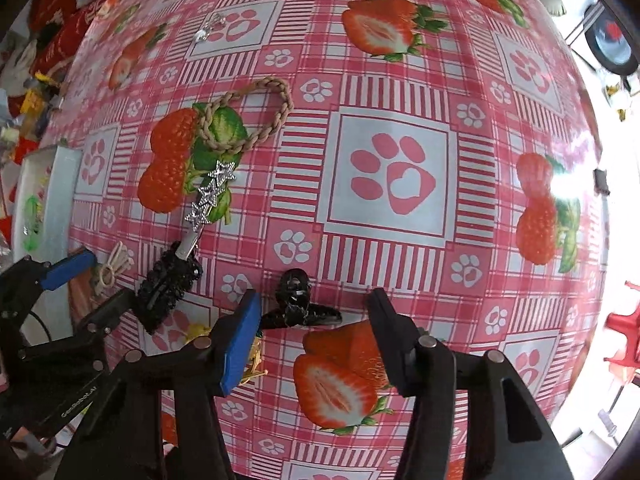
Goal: Organize jewelry
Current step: 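Grasp the white bunny hair clip with the left tool while the right tool grasps the black claw clip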
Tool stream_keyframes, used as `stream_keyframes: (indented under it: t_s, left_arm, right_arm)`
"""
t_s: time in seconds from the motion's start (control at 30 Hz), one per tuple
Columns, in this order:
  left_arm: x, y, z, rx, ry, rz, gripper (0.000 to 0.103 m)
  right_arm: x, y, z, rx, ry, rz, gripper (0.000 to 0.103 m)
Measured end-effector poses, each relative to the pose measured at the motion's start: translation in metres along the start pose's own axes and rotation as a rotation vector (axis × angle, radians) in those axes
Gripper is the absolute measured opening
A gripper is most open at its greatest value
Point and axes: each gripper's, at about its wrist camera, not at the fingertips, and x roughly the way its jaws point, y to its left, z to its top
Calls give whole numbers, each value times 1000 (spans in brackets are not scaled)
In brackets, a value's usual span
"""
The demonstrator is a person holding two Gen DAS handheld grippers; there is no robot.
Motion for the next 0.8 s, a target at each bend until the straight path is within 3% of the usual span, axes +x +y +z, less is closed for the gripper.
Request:
stream_keyframes:
  t_s: [0.17,0.47,0.8]
  left_arm:
    - [-3,-10,-2,13,-6,-17,25]
    - [-10,-1,-3,-128,-14,-76,25]
    - [-47,20,-3,-212,-87,-97,25]
  right_arm:
    - [2,15,-3,-46,-15,-73,38]
    - [-6,1,-3,3,-27,-5,38]
    - [-32,-19,13,27,-46,60,38]
